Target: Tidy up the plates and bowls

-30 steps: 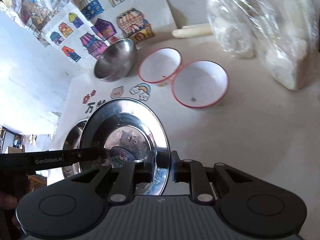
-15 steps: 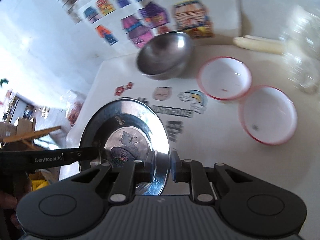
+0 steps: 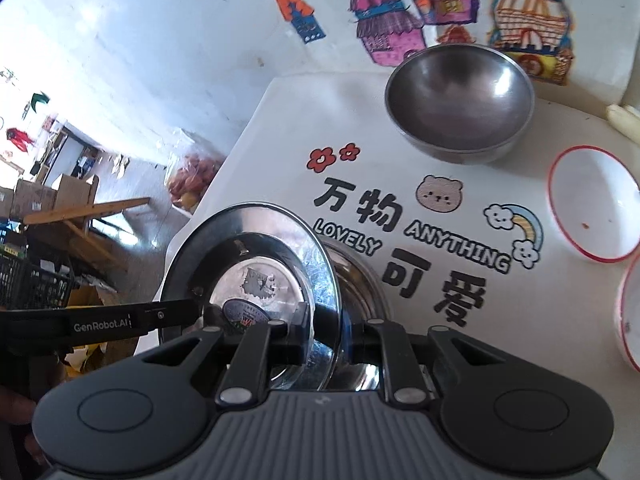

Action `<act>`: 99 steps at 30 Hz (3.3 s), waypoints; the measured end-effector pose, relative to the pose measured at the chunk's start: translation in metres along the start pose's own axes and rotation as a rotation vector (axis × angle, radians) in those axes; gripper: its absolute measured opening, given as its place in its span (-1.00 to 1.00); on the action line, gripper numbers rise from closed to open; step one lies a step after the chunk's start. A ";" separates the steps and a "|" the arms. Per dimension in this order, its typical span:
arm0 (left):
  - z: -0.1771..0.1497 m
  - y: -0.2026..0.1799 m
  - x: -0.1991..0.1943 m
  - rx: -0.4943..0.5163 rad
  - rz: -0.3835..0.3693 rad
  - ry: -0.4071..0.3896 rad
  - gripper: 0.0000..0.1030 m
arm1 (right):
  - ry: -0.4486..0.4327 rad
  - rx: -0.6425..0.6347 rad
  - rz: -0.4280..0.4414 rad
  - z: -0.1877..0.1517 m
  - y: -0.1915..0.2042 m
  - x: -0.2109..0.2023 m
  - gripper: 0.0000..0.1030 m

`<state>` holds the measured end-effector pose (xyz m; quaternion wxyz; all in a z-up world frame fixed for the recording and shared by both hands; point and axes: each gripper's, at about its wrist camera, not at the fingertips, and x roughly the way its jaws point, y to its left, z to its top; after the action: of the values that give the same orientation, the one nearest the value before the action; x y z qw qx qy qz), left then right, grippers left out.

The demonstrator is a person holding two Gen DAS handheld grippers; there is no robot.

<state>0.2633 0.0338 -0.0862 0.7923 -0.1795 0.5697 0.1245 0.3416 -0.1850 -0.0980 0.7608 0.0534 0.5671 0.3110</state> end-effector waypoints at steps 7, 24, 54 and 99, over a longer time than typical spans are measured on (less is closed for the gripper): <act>-0.001 0.008 0.007 -0.008 0.019 0.014 -0.53 | 0.036 -0.021 0.006 0.002 0.006 0.011 -0.65; -0.007 0.017 0.015 0.011 0.042 -0.021 -0.47 | 0.015 -0.048 -0.010 -0.003 0.018 0.033 -0.64; -0.025 -0.018 0.006 0.009 0.046 -0.068 -0.09 | -0.011 -0.140 -0.056 -0.014 -0.003 0.003 -0.14; -0.176 -0.096 -0.123 0.382 -0.146 -0.404 0.98 | -0.331 -0.042 -0.295 -0.184 -0.010 -0.177 1.00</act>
<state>0.1113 -0.1272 -0.0063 0.9160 -0.0390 0.3992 -0.0096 0.1520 -0.3375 -0.0206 0.8817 0.0042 0.4295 0.1950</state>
